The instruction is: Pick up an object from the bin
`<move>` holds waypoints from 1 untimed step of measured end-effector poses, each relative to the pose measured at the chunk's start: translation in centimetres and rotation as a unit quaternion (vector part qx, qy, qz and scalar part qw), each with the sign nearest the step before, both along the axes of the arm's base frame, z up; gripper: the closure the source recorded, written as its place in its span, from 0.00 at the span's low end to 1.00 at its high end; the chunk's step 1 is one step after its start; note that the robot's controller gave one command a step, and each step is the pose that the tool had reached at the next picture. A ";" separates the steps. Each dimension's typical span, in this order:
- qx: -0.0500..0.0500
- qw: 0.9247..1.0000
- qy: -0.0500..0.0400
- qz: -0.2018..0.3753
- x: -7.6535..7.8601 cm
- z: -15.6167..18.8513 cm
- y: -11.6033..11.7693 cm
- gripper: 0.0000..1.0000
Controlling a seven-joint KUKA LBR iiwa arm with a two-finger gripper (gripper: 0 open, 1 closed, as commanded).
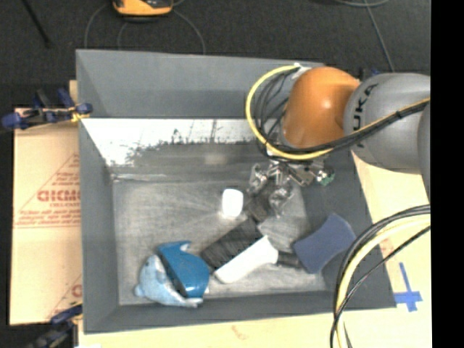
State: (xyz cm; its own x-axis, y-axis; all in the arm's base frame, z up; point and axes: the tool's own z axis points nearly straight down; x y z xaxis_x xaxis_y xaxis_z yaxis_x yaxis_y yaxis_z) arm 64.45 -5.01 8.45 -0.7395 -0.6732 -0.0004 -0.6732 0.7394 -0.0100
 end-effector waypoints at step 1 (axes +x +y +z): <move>0.000 1.000 0.000 0.000 0.0 0.0 0.0 1.00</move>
Offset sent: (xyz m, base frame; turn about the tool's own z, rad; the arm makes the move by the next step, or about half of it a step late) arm 0.0004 0.0419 0.0432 -0.0025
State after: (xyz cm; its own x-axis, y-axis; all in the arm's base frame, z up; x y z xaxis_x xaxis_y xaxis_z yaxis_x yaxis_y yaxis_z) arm 64.45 -5.01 8.45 -0.7399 -0.6728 -0.0005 -0.6727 0.7398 -0.0098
